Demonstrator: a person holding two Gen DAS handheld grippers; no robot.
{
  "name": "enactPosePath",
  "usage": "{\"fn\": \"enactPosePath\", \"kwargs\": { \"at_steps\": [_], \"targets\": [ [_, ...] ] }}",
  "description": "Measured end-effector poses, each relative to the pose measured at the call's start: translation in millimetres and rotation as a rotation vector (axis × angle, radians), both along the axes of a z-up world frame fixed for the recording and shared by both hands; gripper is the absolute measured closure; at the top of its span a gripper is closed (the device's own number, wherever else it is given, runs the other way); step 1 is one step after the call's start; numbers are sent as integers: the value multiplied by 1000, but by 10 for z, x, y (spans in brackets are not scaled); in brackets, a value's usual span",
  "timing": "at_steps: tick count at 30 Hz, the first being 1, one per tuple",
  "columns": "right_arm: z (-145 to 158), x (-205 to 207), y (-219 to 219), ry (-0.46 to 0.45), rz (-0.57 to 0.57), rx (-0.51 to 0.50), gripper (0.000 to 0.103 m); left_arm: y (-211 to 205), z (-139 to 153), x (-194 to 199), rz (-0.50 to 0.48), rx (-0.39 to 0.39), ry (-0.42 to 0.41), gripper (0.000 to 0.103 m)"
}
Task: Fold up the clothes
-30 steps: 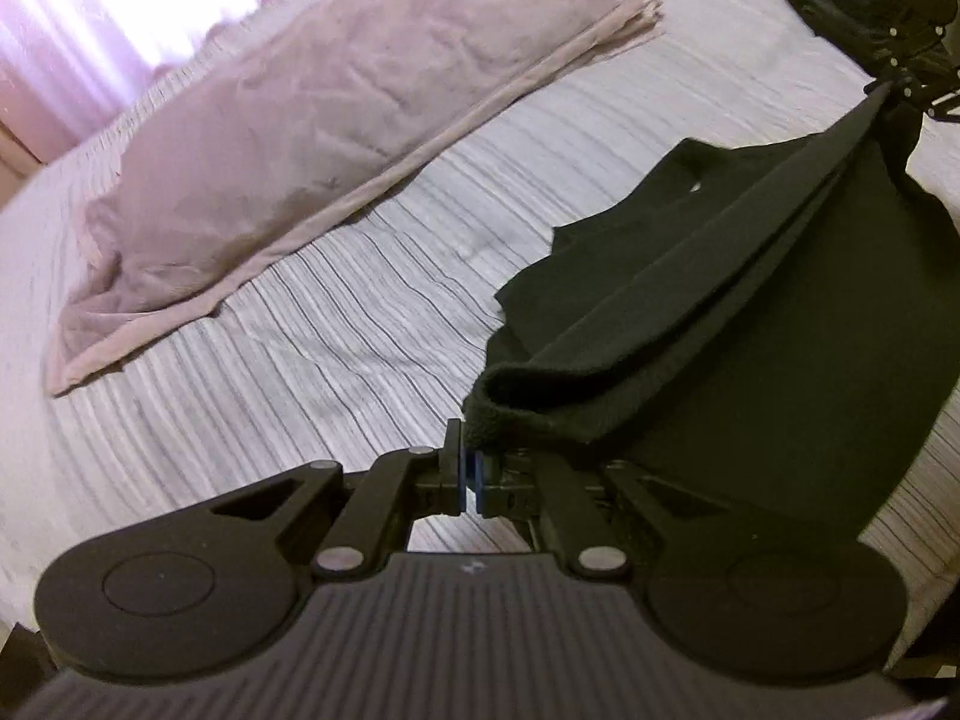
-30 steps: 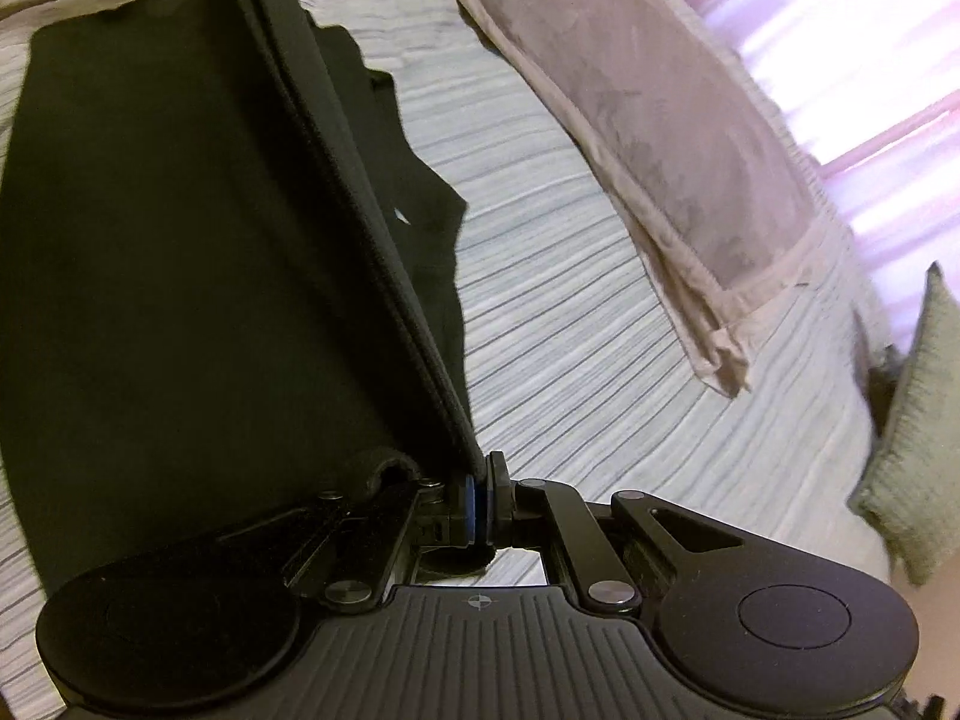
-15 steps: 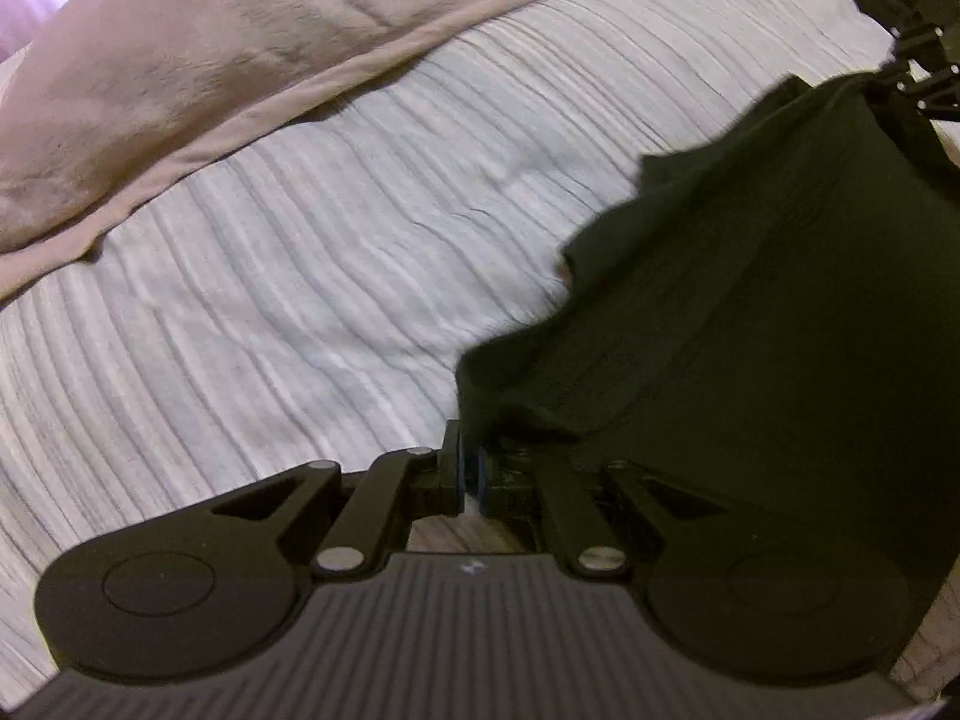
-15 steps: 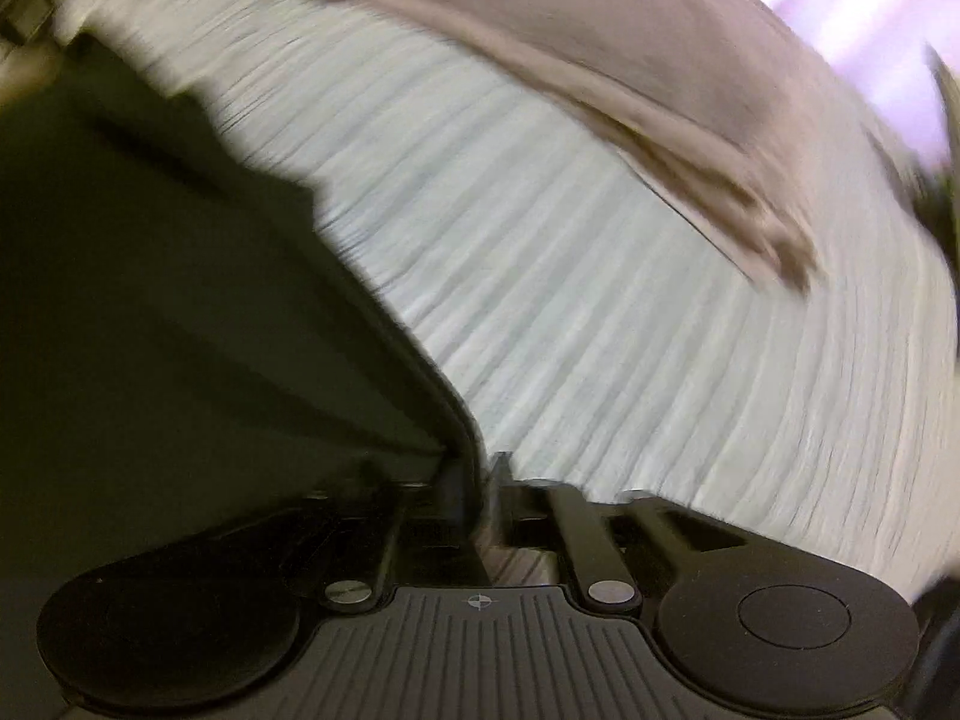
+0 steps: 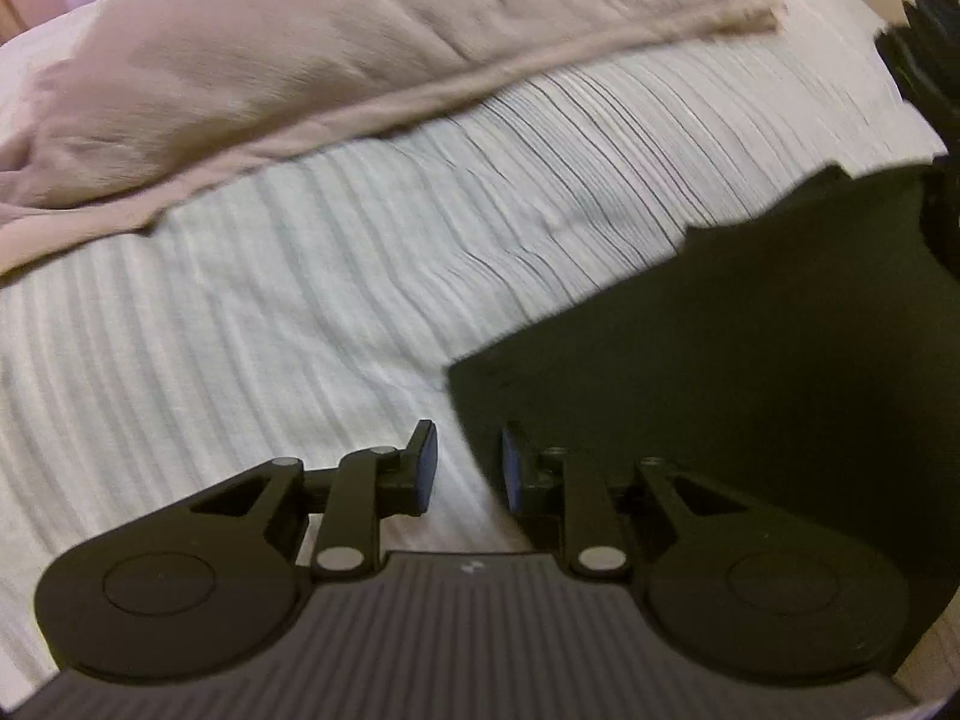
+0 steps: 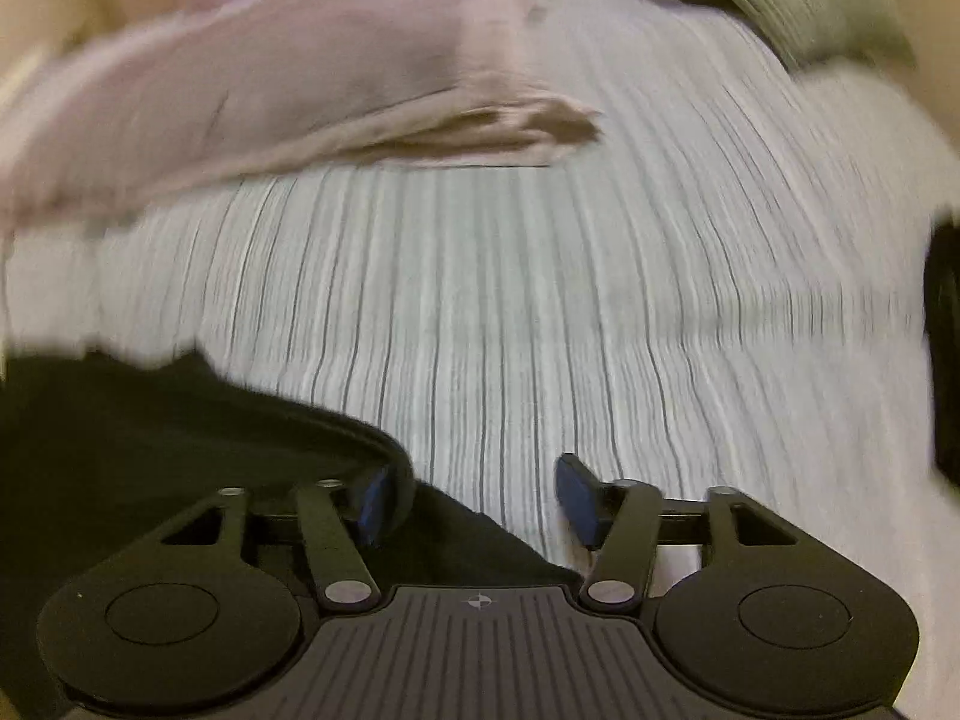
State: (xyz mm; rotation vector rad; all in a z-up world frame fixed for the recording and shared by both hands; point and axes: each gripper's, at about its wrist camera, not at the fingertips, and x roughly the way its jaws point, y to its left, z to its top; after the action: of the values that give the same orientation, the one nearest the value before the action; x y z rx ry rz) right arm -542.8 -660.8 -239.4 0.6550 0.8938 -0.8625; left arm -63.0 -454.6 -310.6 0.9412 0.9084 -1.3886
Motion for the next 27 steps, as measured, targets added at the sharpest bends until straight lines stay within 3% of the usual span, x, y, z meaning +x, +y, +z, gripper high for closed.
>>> {"fn": "enactPosePath", "kwargs": {
  "at_steps": [4, 8, 10, 12, 16, 18, 20, 25, 27],
  "targets": [
    [183, -303, -229, -182, -202, 30, 37, -30, -100, -116, -24, 14, -41, 85],
    [360, -388, -272, -135, -244, -38, 37, -15, -60, -164, -38, 18, -71, 84],
    [445, -240, -124, -80, -123, -89, 37, -6, -8, -198, -43, 11, -83, 84],
    [422, 60, 175, 28, 67, -145, 37, 3, 48, -260, -55, 0, -87, 84],
    [-18, 568, 693, 205, 446, -109, 37, 11, 99, -484, -105, -14, -77, 84],
    [-220, 590, 696, 253, 519, -89, 37, 11, 89, -617, -136, -11, -71, 84],
    [-214, 424, 477, 268, 442, -121, 37, 11, 45, -722, -170, -4, -81, 84],
    [217, -209, 8, 365, 47, -266, 37, 38, 34, -763, -182, -2, -110, 84],
    [383, -301, 111, 275, 7, -234, 37, 65, 58, -793, -179, 1, -115, 84]
  ]
}}
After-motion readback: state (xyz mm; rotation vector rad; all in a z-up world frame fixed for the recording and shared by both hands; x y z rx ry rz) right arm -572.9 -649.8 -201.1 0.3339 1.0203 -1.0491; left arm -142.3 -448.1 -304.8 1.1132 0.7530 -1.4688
